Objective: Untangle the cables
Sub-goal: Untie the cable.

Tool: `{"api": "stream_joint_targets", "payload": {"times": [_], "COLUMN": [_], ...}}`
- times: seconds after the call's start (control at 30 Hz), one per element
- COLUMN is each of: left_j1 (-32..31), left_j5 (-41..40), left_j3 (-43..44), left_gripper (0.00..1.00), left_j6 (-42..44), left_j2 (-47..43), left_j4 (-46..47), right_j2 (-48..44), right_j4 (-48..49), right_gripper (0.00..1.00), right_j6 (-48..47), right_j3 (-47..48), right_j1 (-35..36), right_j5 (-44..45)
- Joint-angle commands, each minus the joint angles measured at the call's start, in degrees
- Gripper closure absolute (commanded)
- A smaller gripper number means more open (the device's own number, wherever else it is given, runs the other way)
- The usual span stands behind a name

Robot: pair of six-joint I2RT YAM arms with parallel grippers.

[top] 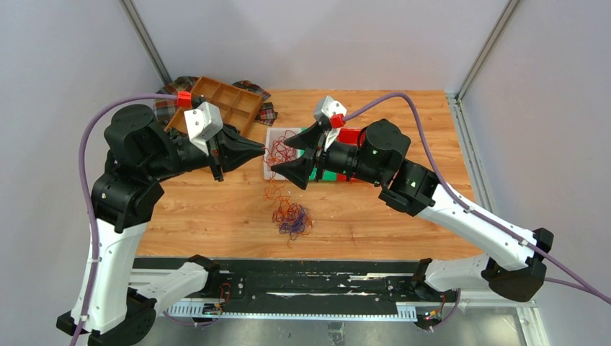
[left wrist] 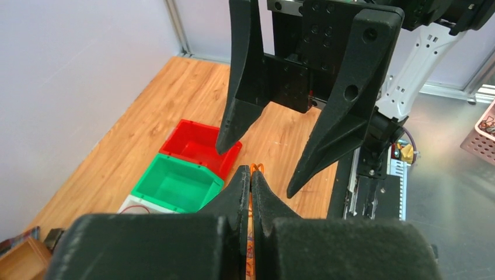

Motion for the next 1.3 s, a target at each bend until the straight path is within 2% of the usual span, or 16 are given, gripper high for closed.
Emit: {"api": "stream_joint_targets", "payload": {"times": [0.0, 0.23, 0.73, 0.93, 1.07, 1.13, 1.27], "left_j1": [0.2, 0.2, 0.2, 0.3, 0.3, 0.3, 0.3], "left_j5": [-0.9, -0.8, 3.9, 8.1, 8.8, 9.4, 9.8], "left_j3": [-1.5, -3.6, 0.5, 3.7, 6.5, 8.6, 14.5], "left_gripper": [1.0, 1.0, 0.99, 1.0, 1.0, 1.0, 1.0], "left_j6": [0.4, 0.4, -4.1, -8.0, -9.0, -9.8, -11.6], "left_j2": [-1.2, -2.1, 0.5, 2.2, 2.9, 3.6, 5.5], "left_j4": [-0.4, -1.3, -1.3, -1.3, -1.2, -1.2, -1.2], "right_j2": [0.8, 2.5, 7.6, 9.4, 10.2, 10.1, 9.5], "right_j4": [3.6, 6.8, 13.1, 17.4, 19.1, 20.1, 21.8], "right_gripper": [0.33, 0.37, 0.38, 0.46, 0.56, 0.62, 0.66], "right_j6": [-1.2, -2.1, -2.5, -0.8, 0.5, 1.3, 2.9], "right_j3": [1.5, 1.0, -2.3, -6.0, -9.3, -12.0, -16.6], "right_j1": [0.7, 0.8, 2.4, 2.4, 2.4, 2.4, 2.3], "right_j5": [4.1, 10.2, 13.0, 13.0, 15.0, 15.6, 17.0]}}
